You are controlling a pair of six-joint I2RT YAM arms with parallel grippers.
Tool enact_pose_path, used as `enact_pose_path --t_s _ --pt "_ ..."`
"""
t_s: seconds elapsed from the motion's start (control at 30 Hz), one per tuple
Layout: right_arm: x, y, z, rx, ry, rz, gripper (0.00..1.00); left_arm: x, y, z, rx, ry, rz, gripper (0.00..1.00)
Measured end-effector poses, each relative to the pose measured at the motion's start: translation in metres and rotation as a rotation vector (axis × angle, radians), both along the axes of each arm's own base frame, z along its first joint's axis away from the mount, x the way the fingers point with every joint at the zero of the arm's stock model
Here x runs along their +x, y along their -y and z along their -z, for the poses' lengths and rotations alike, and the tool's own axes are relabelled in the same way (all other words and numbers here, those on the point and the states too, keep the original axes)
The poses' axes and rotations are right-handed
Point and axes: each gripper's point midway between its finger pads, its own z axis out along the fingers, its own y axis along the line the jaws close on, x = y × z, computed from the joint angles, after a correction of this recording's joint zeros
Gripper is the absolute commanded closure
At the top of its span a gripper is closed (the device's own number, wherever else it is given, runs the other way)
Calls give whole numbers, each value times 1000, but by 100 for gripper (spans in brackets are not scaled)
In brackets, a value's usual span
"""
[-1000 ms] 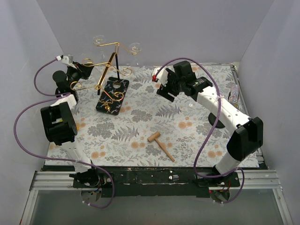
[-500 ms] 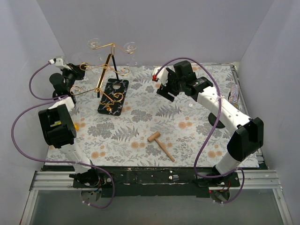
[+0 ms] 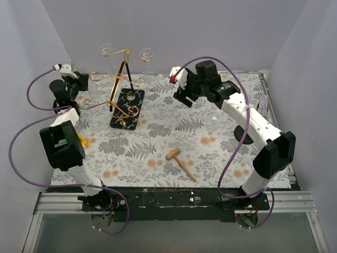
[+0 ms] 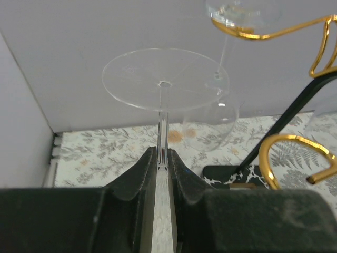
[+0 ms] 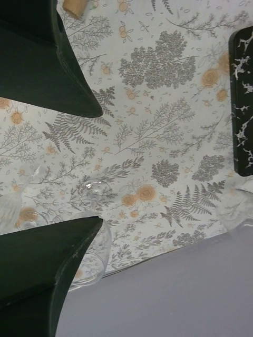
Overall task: Take the wine glass off the wine glass rack
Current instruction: Pick up the wine glass from the wine rack.
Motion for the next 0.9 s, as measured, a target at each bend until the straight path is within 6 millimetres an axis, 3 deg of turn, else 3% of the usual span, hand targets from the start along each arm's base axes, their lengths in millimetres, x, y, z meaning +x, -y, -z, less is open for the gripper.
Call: enact_pose_path --t_s 0.13,0.4,0.53,0.67,0.77,0.9 --pt "4 -12 -14 52 5 -24 17 -1 -10 -35 80 68 -28 100" --pt "4 -29 -16 124 -24 -61 16 -14 -7 -119 129 182 -40 100" --pt "5 -41 -35 221 33 -99 16 -21 4 -180 57 218 4 100" --pt "-7 -46 -57 316 122 -165 16 -46 37 -238 -87 237 150 100" --pt "-13 -47 -85 378 236 -207 17 -61 64 -257 -180 192 279 100" --pt "-15 -49 -125 421 430 -266 17 -73 101 -243 -311 39 432 100"
